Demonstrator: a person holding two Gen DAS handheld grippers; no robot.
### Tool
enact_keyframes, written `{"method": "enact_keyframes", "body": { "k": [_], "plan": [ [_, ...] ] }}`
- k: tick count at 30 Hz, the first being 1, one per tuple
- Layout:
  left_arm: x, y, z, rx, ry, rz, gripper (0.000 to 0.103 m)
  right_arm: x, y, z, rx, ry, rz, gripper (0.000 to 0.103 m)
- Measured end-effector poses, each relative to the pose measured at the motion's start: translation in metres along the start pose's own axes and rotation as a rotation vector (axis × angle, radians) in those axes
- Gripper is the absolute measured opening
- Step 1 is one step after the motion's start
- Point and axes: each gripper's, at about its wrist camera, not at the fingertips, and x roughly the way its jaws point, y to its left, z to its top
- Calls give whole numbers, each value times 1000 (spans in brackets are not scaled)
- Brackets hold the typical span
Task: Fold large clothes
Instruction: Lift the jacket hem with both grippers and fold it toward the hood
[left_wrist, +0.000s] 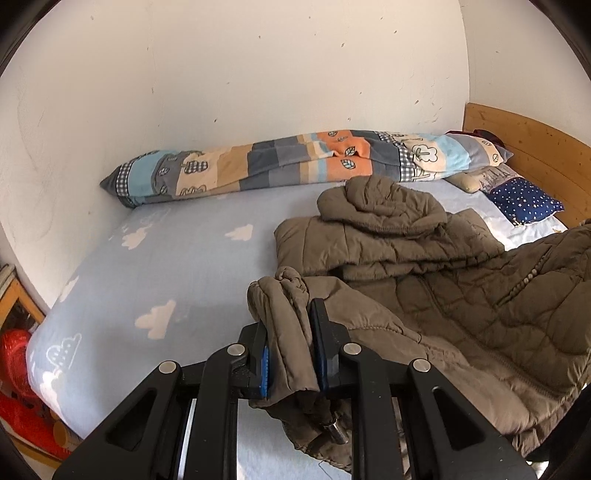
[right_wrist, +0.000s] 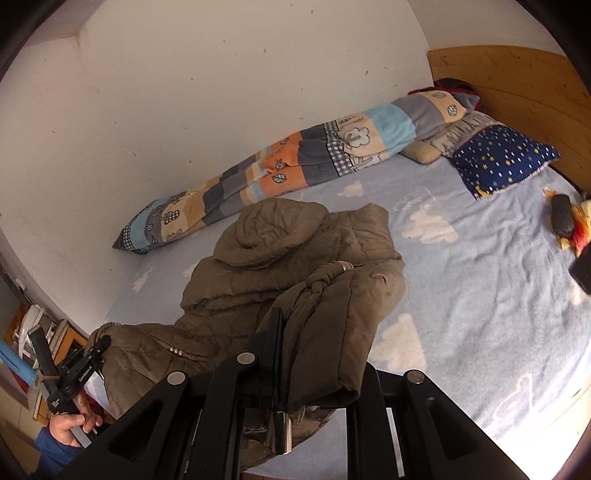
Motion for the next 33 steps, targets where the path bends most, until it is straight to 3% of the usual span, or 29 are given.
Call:
{"method": "enact_keyframes", "body": {
  "k": [7, 17, 24, 33],
  "plan": [
    [15, -8, 28, 24, -18, 6, 18, 13, 2, 23, -11, -10, 20, 13],
    [68, -1, 88, 7, -26, 19, 19, 57, -21, 85, -7, -52, -3, 13],
    [137, 10, 132, -47, 17, 8, 19, 120, -33, 132, -14, -40, -55, 14],
    [260, 33, 162, -156, 176, -32, 19, 223, -62, 170, 28, 17, -138, 14]
  ]
}}
